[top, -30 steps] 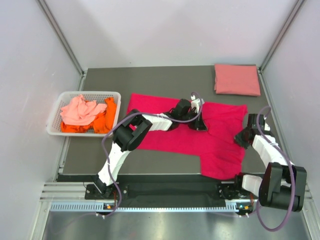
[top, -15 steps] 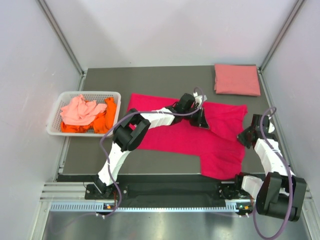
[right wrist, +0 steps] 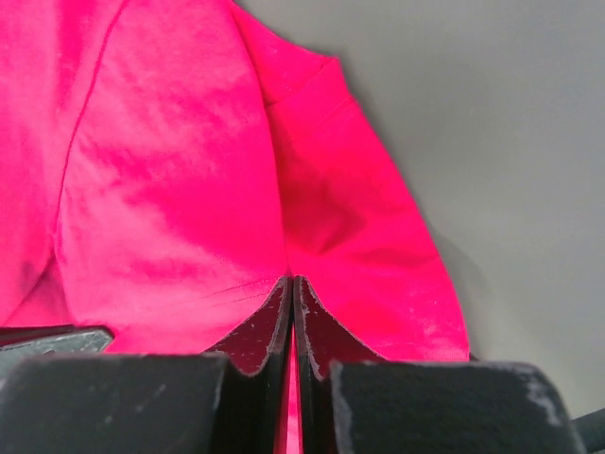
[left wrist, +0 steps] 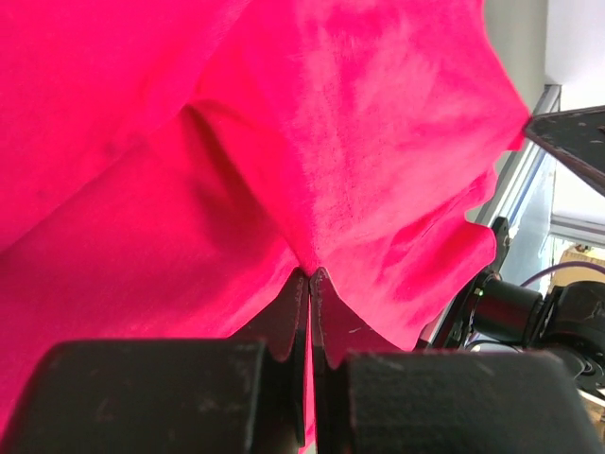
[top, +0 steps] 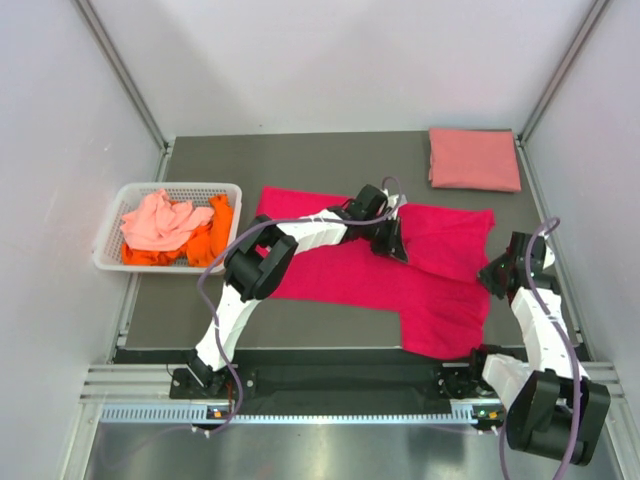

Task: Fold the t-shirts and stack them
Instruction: Fold the tshirt

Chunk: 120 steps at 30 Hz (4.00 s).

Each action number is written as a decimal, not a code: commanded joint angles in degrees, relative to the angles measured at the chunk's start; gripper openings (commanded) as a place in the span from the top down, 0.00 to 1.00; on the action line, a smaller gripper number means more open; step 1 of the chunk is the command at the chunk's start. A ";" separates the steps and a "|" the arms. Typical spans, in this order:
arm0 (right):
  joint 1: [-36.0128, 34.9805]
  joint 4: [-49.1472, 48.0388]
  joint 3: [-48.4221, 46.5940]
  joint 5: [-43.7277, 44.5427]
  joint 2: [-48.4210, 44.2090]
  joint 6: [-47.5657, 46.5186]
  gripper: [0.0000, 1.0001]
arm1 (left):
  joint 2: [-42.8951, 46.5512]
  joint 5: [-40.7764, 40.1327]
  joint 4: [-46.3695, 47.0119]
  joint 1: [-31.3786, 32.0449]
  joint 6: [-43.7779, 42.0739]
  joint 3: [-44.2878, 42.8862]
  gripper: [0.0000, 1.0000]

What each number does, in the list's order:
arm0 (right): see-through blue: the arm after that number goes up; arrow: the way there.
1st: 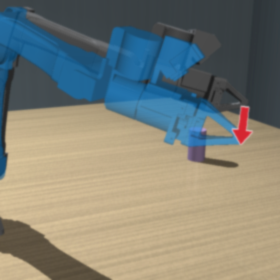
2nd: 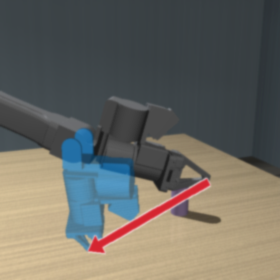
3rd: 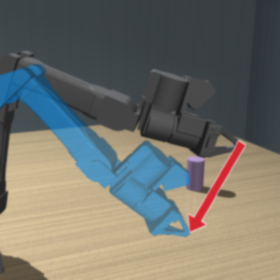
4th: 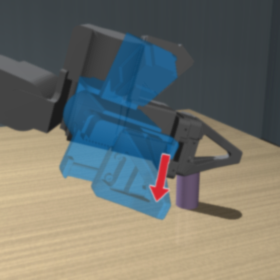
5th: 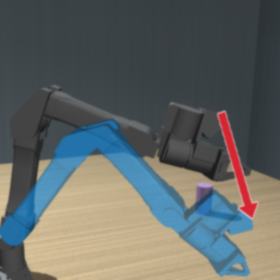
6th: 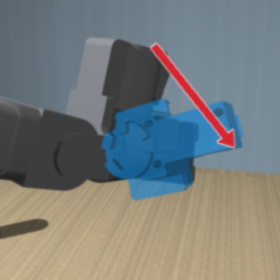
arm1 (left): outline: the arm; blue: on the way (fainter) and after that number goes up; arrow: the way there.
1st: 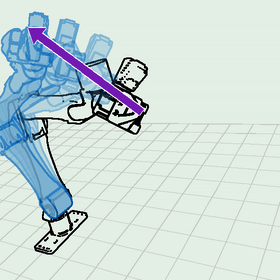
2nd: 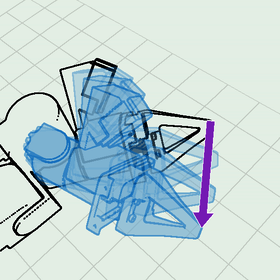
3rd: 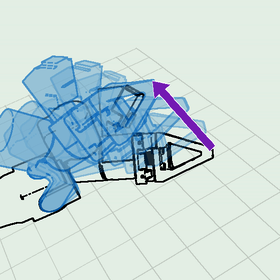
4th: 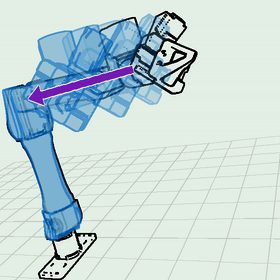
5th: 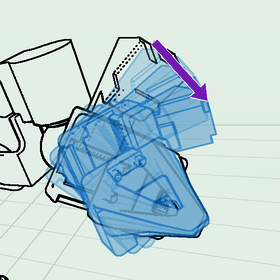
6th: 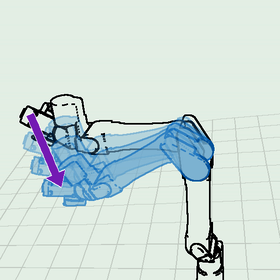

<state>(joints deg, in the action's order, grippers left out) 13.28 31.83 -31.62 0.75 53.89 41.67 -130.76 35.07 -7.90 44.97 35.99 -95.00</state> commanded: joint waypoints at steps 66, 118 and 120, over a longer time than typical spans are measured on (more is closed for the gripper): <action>0.34 -15.75 11.93 -6.38 2.01 -3.17 0.78 | 0.59 -1.14 -7.92 -0.50 -2.41 -2.91 1.00; -1.76 -9.60 9.03 -4.01 -1.59 -0.45 0.77 | 1.12 0.17 -6.16 -0.50 -0.74 -2.29 1.00; -2.11 -10.21 9.47 -3.83 -1.07 0.08 0.78 | 1.21 0.09 -6.07 -0.50 -0.74 -1.94 1.00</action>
<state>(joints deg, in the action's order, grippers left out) 12.10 23.88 -21.85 -3.68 52.25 40.69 -130.78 33.69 -17.15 44.66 34.85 -97.06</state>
